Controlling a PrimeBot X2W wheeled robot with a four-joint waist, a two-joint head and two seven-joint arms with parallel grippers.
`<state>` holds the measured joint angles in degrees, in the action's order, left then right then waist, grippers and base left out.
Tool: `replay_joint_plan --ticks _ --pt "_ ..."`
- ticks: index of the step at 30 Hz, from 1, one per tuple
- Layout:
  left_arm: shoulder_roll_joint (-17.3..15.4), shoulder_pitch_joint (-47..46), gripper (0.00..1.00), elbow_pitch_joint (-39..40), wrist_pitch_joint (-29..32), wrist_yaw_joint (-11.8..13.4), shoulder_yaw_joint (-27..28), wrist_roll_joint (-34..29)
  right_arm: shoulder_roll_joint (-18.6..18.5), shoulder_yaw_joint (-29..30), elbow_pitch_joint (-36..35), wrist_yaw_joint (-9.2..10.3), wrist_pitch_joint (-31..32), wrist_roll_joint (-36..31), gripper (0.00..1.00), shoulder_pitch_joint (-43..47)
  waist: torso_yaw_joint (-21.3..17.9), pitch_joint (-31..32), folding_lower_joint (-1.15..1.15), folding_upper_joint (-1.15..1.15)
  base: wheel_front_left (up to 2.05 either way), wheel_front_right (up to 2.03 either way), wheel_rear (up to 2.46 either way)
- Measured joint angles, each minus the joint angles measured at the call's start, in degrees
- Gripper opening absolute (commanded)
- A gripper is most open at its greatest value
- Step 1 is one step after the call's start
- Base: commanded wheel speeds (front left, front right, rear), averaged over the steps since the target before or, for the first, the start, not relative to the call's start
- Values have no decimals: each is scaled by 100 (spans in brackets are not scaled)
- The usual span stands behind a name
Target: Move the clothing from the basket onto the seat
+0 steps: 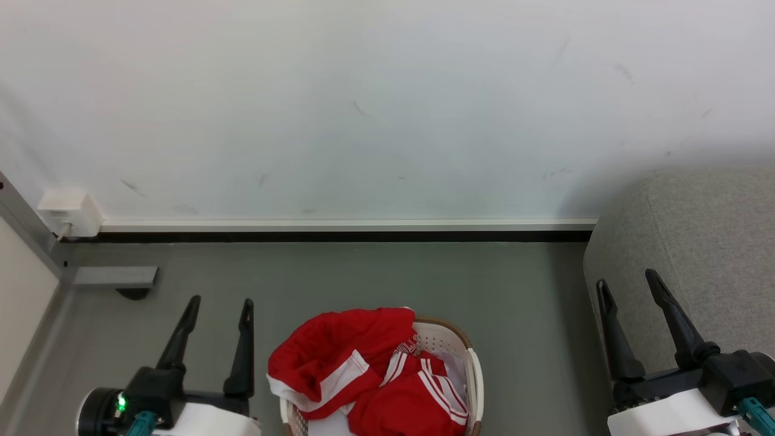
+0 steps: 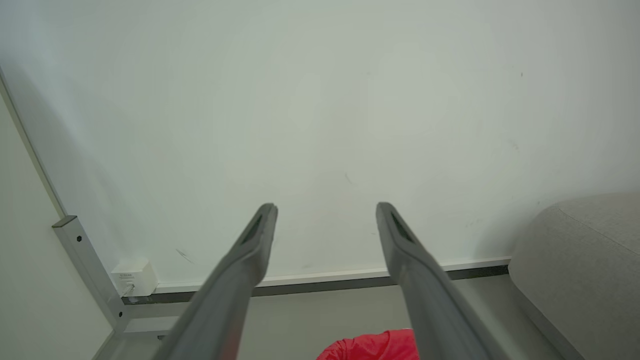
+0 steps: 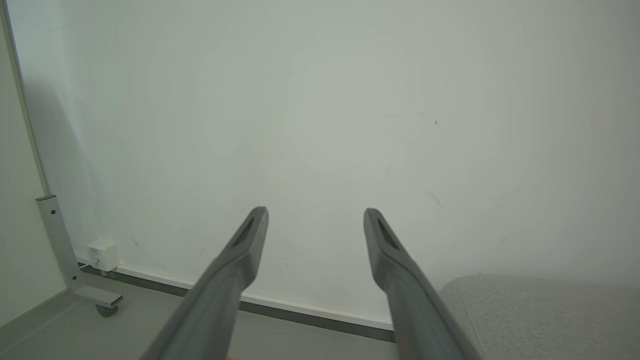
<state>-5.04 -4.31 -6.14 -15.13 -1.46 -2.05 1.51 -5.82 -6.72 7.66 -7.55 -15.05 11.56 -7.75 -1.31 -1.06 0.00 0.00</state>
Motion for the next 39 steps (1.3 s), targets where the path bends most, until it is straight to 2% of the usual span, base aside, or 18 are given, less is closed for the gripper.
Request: replay_joint_plan --ticks 26,39 --pt "78 -12 100 16 0 -103 157 -2 4 24 5 0 0 215 100 -21 -76 -59 0 0 0 0 0" --pt "134 -322 100 62 0 -246 233 60 76 209 -163 0 -11 402 100 -370 -270 -631 0 0 0 0 0"
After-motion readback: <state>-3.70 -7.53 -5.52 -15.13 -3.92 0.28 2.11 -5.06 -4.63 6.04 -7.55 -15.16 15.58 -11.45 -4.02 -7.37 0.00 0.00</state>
